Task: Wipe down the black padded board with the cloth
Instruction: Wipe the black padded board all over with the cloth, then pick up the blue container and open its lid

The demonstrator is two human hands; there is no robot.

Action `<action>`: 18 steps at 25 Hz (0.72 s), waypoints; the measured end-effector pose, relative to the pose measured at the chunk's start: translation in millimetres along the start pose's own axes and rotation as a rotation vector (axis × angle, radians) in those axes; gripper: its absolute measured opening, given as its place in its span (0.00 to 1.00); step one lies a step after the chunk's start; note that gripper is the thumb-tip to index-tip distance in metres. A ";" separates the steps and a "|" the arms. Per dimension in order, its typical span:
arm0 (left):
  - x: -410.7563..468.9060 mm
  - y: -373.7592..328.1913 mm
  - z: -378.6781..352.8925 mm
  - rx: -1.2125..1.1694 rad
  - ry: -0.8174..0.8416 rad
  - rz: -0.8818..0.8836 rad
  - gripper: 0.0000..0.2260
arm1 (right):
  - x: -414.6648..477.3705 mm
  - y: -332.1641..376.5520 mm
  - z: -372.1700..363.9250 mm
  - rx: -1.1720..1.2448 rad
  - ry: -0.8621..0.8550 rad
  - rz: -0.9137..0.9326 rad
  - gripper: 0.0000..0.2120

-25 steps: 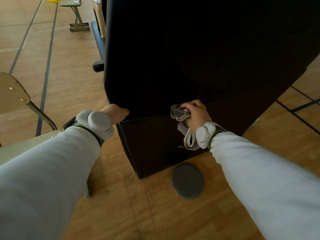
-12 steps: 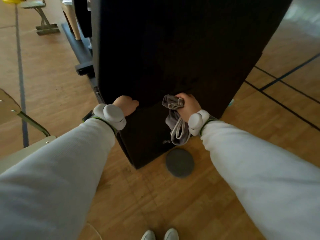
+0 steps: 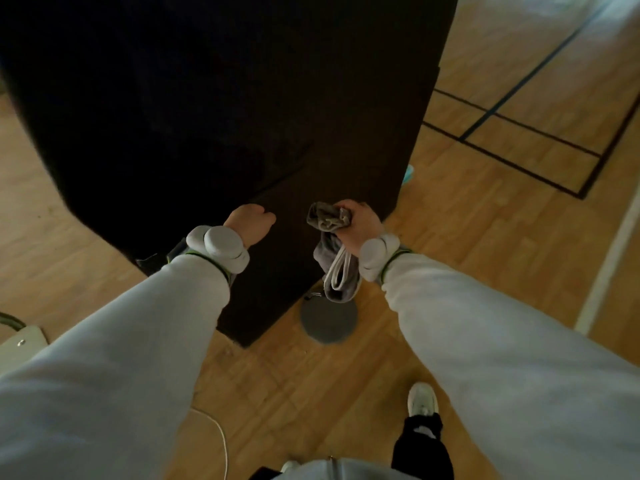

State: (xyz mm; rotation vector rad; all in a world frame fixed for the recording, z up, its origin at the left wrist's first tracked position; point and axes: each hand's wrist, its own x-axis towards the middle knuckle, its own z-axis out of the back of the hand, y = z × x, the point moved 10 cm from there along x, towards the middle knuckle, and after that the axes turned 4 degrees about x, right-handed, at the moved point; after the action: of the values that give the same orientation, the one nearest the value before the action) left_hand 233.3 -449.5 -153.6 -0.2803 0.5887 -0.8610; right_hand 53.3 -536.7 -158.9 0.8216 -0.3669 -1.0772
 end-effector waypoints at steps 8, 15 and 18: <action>49.2 -161.3 -113.4 -0.074 0.081 0.139 0.21 | 66.2 -149.7 138.6 -0.017 0.047 -0.088 0.14; 106.8 -286.7 -159.5 -0.167 0.041 0.104 0.25 | 135.9 -235.4 246.7 0.037 -0.018 -0.112 0.16; 148.1 -324.3 -178.4 -0.181 0.005 0.124 0.26 | 180.9 -267.9 270.5 0.049 -0.012 -0.119 0.17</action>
State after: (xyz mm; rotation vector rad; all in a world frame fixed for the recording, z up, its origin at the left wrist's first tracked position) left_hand -0.7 -768.3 -203.9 -0.4017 0.6835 -0.6899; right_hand -204.5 -867.4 -201.6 0.8896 -0.3596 -1.1880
